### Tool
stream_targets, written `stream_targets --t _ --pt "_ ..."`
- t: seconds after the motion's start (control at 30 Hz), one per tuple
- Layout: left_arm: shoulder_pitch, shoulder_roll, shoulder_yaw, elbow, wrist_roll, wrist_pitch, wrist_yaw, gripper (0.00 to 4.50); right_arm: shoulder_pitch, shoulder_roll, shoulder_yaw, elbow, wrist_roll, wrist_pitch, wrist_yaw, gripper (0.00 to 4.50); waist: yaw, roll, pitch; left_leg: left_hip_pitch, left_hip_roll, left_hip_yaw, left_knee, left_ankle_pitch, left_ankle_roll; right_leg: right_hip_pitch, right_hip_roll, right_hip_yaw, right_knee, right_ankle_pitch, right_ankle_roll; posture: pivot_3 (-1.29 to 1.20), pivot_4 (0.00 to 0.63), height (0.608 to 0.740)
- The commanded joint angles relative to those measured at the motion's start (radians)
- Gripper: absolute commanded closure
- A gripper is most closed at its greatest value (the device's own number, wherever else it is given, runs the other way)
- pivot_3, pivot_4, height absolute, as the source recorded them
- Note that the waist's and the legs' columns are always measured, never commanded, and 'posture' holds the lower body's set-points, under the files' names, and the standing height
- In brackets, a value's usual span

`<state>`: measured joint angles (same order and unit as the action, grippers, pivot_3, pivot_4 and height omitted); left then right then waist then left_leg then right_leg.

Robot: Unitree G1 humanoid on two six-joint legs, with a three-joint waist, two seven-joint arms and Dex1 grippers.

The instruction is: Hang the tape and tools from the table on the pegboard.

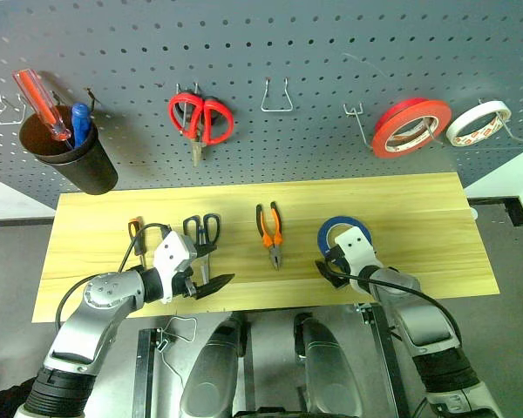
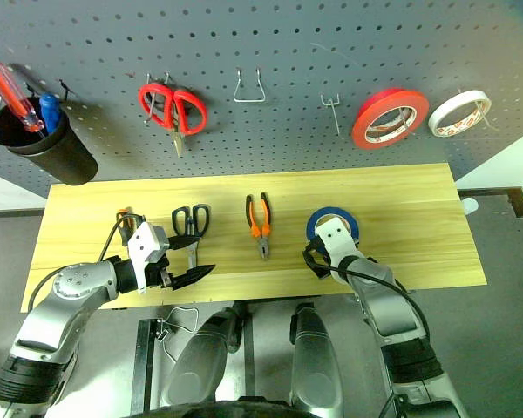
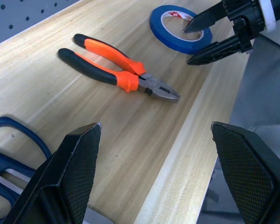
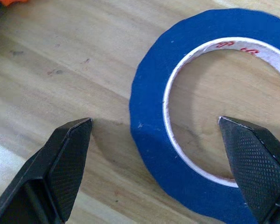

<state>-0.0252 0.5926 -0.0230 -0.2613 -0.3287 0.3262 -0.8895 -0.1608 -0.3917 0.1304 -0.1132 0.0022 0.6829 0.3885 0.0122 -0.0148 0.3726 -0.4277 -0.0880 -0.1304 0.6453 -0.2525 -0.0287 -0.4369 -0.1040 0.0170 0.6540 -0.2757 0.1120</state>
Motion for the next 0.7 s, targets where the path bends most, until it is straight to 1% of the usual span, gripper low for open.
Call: stream_targets --t 0.03,0.07,0.2,0.3,0.33,0.57,0.7 --pt "0.011 0.008 0.014 -0.035 -0.018 0.002 0.0 0.54 0.03 -0.005 0.012 -0.013 -0.005 0.025 0.003 0.87 0.0 0.0 0.0 0.0 0.0 0.0 0.0 0.0 0.0 0.0 0.0 0.0 0.0 0.0 0.0 0.11 0.437 0.71" --pt "0.008 0.011 0.017 -0.031 -0.019 0.001 0.0 0.54 0.031 -0.005 0.011 -0.015 -0.006 0.027 0.002 1.18 0.001 0.0 0.0 0.0 0.0 0.0 0.0 0.0 0.0 0.0 0.0 0.0 0.0 0.0 0.0 0.11 0.437 0.71" --pt "-0.002 0.019 0.022 -0.026 -0.024 0.002 0.0 0.54 0.03 -0.006 0.008 -0.02 -0.007 0.03 0.0 2.68 0.001 0.0 0.0 0.0 0.0 0.0 0.0 0.0 0.0 0.0 0.0 0.0 0.0 0.0 0.0 0.11 0.436 0.71" --pt "-0.01 0.02 0.021 -0.024 -0.025 0.003 0.002 0.54 0.024 -0.003 0.006 -0.02 -0.007 0.028 -0.004 3.69 0.001 0.0 0.0 0.0 0.0 0.0 0.0 0.0 0.0 0.0 0.0 0.0 0.0 0.0 0.0 0.11 0.431 0.71" --pt "-0.013 0.02 0.02 -0.025 -0.025 0.004 0.002 0.54 0.021 -0.002 0.005 -0.018 -0.008 0.026 -0.006 3.82 0.001 0.0 0.0 0.0 0.0 0.0 0.0 0.0 0.0 0.0 0.0 0.0 0.0 0.0 0.0 0.11 0.431 0.71" --pt "-0.026 0.02 0.016 -0.018 -0.029 -0.004 -0.008 0.54 0.016 0.002 0.002 -0.01 -0.01 0.016 -0.016 3.82 0.001 0.0 0.0 0.0 0.0 0.0 0.0 0.0 0.0 0.0 0.0 0.0 0.0 0.0 0.0 0.11 0.423 0.71" --pt "-0.048 -0.004 0.033 -0.058 -0.088 -0.022 -0.032 0.54 0.045 -0.008 -0.015 -0.058 -0.007 0.016 -0.023 3.83 0.002 0.0 0.0 0.0 0.0 0.0 0.0 0.0 0.0 0.0 0.0 0.0 -0.001 0.0 0.0 0.1 0.415 0.71"
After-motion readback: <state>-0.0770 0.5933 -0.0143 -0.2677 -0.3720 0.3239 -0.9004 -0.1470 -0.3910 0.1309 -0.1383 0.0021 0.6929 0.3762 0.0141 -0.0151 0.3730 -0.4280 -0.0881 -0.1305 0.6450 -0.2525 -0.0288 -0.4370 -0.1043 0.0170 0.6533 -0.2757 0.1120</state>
